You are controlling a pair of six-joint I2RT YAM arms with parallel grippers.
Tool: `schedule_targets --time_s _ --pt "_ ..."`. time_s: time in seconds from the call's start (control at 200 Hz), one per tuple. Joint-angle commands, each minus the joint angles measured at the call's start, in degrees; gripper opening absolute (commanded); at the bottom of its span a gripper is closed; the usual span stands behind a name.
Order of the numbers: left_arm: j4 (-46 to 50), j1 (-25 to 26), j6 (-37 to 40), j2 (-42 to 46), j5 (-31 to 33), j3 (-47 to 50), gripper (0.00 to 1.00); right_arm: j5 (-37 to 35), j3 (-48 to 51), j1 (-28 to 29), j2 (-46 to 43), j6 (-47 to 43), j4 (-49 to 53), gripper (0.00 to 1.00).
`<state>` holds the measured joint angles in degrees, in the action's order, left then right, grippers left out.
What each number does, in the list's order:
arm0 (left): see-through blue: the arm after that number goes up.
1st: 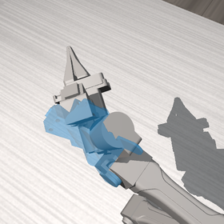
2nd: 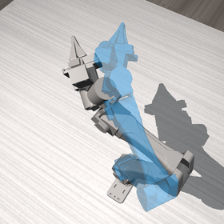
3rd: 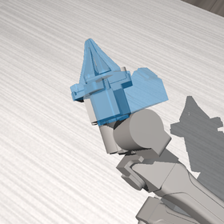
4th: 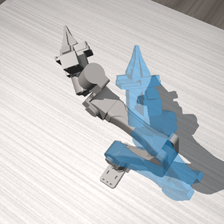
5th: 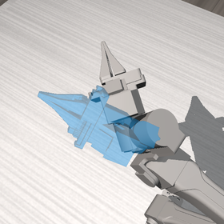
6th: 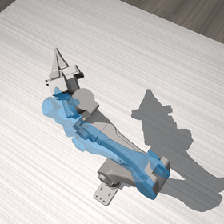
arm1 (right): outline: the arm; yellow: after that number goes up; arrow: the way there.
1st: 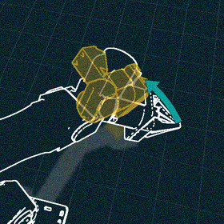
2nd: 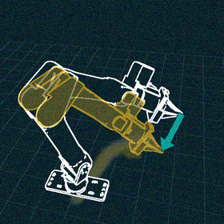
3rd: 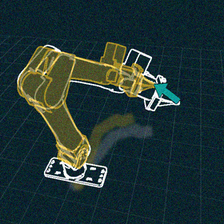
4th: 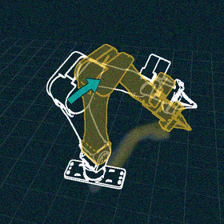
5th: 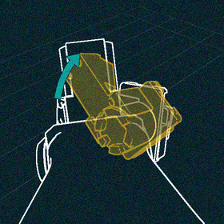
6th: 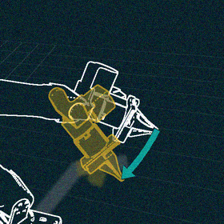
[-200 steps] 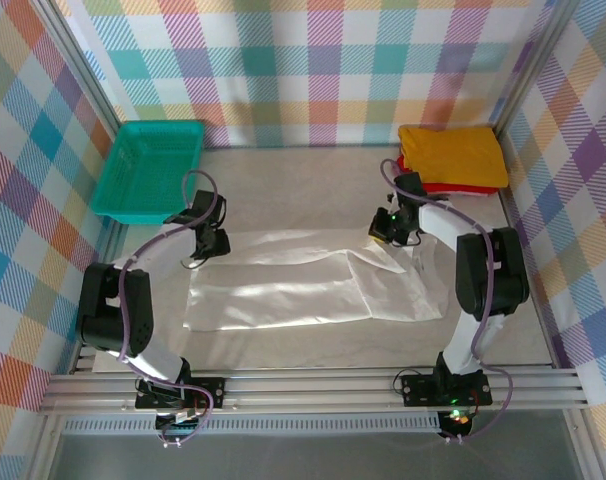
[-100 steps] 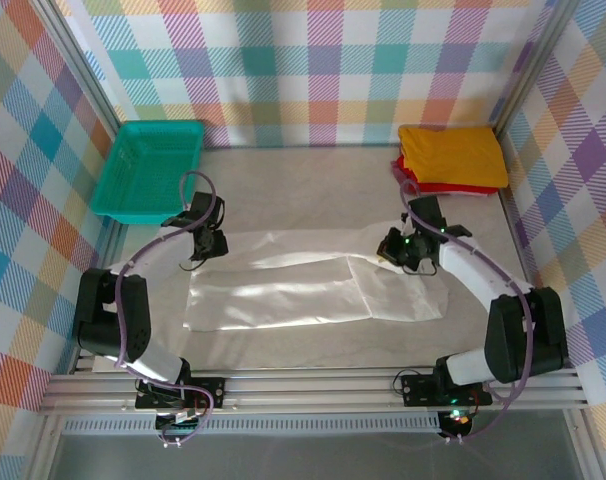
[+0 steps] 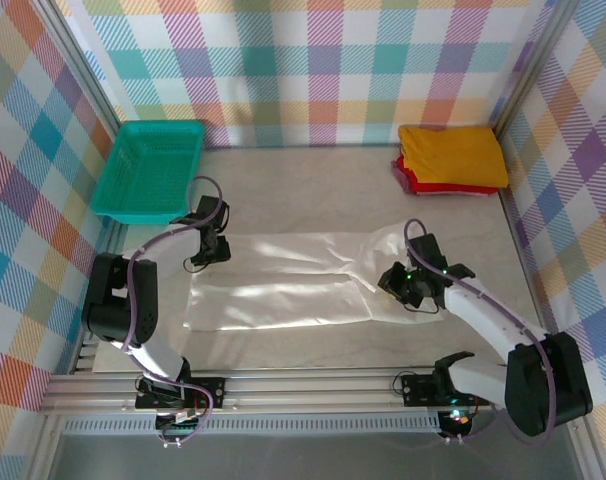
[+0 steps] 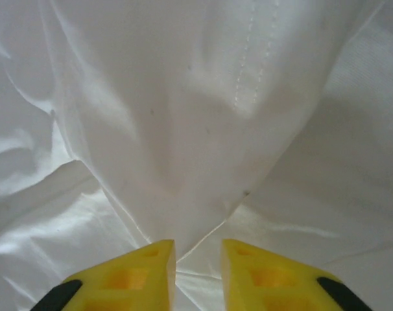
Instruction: Fold and stack the t-shirts
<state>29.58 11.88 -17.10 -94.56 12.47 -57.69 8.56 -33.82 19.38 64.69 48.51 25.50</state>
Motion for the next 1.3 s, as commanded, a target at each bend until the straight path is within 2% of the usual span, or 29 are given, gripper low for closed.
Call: schedule_targets --time_s 0.0,0.105,0.18,0.29,0.43,0.53,0.62,0.715,0.825,0.945,1.045,1.165,1.225,1.295 --pt "-1.3 0.2 -0.7 -0.6 -0.7 -2.3 0.44 -1.2 -0.7 0.4 -3.1 -3.2 1.0 0.34" --pt "-1.5 0.3 -0.7 -0.8 -1.2 -3.1 0.44 -4.7 -7.4 0.2 -3.2 -7.2 5.9 0.39" --pt "-1.5 0.3 -0.8 -1.2 -1.0 -3.4 0.44 -6.4 -10.8 -2.2 -2.1 -8.3 6.7 0.42" --pt "-1.0 -0.7 -1.5 -3.3 -3.0 -4.2 0.44 0.1 -14.3 -10.2 3.5 -8.9 4.8 0.43" --pt "-1.1 -3.1 -3.2 -5.8 -6.7 -3.8 0.44 1.7 -20.6 -12.9 14.4 -11.8 5.2 0.42" --pt "-0.8 -3.9 -3.5 -6.2 -7.9 -3.4 0.44 2.8 -22.0 -13.6 18.5 -10.6 5.3 0.39" --pt "-0.1 -4.1 -3.3 -6.2 -7.5 -3.1 0.43 -0.5 -19.9 -14.0 17.9 -9.6 4.7 0.40" --pt "-1.0 -4.6 -3.0 -6.2 -8.1 -1.9 0.43 -0.9 -19.0 -14.7 17.8 -10.1 5.1 0.40" --pt "-0.8 -5.4 -3.0 -7.6 -9.4 -2.2 0.42 -0.9 -17.5 -14.8 19.0 -11.1 6.0 0.27" --pt "-1.2 -5.6 -3.1 -7.4 -9.7 -1.9 0.42 -2.3 -13.9 -14.8 15.0 -10.9 5.7 0.34" --pt "-0.7 -5.6 -2.8 -7.6 -9.5 -2.4 0.42 -4.1 -13.0 -15.2 10.3 -10.9 8.1 0.32" --pt "-0.7 -5.6 -2.6 -7.4 -9.0 -3.0 0.42 -1.3 -12.3 -17.8 7.6 -10.8 8.7 0.33" --pt "-0.6 -5.7 -2.5 -7.4 -8.9 -3.3 0.42 -1.6 -12.3 -18.3 8.1 -11.4 8.5 0.33" --pt "-0.7 -5.7 -2.5 -7.6 -9.2 -3.7 0.42 1.6 -12.4 -18.6 9.6 -12.1 6.4 0.33"
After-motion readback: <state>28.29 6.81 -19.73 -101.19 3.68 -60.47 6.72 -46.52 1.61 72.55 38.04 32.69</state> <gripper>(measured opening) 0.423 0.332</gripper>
